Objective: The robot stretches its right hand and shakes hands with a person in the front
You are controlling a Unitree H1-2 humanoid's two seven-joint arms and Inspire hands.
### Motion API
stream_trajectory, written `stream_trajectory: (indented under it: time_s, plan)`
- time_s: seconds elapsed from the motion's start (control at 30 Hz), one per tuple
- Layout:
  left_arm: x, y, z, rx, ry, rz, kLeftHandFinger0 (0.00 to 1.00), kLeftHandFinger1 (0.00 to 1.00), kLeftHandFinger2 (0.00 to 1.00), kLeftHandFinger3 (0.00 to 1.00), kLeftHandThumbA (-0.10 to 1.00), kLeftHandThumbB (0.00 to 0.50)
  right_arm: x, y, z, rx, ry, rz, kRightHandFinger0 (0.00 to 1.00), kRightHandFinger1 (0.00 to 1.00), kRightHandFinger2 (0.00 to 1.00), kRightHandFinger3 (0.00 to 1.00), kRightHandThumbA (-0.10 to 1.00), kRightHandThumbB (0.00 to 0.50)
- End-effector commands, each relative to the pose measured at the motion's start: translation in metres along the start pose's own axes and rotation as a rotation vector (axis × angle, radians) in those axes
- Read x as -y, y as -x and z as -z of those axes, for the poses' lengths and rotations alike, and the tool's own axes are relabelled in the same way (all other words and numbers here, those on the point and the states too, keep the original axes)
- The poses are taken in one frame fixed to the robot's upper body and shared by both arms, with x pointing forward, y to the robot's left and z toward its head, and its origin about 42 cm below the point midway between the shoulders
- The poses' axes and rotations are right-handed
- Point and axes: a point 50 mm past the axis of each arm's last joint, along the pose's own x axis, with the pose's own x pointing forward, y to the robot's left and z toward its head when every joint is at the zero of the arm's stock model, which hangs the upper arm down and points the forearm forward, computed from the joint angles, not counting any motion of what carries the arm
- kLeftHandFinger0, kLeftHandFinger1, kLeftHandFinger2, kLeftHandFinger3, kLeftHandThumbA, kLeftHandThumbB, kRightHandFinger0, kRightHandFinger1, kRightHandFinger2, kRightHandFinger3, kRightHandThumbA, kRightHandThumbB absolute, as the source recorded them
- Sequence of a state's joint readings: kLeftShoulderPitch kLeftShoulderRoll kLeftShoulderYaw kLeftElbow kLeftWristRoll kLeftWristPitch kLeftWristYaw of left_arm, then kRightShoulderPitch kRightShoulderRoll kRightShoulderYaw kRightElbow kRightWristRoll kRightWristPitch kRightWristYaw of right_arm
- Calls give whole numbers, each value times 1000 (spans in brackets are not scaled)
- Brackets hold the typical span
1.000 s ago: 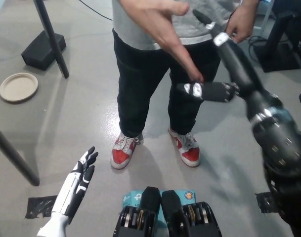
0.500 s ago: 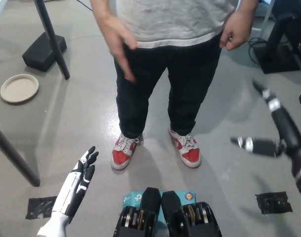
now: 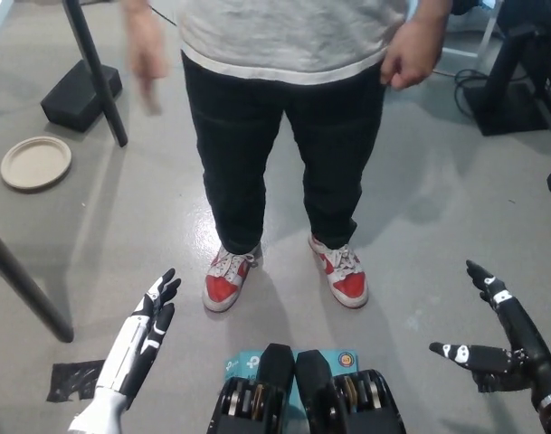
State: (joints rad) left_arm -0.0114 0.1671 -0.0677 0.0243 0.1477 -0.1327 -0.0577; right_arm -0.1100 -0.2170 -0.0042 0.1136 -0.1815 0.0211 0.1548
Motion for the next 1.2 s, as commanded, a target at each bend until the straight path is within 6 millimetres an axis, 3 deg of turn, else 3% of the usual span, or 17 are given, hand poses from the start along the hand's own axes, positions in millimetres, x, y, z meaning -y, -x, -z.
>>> stream_trajectory:
  time_s: [0.0, 0.23, 0.67, 0.97, 1.17]
  plan:
    - [-5, -7, -7, 46, -7, -6, 1000, 1000, 1000, 1000, 1000, 168, 1, -4, -11, 128, -18, 26, 1000, 1000, 1000, 1000, 1000, 282]
    - [-6, -5, -9, 44, -17, -11, 1000, 1000, 1000, 1000, 1000, 166, -1, -5, -9, 157, -45, 44, 1000, 1000, 1000, 1000, 985, 238]
    - [-6, -4, -7, 36, -28, -13, 1000, 1000, 1000, 1000, 1000, 168, -2, -9, -9, 174, -40, 33, 1000, 1000, 1000, 1000, 1000, 261]
    - [-5, -5, -7, 43, -24, -7, 1000, 1000, 1000, 1000, 1000, 150, -1, -6, -6, 171, -64, 46, 1000, 1000, 1000, 1000, 989, 225]
    - [-6, -8, -9, 48, -28, -10, 1000, 1000, 1000, 1000, 1000, 163, 1, -8, -7, 174, -69, 56, 1000, 1000, 1000, 1000, 984, 232]
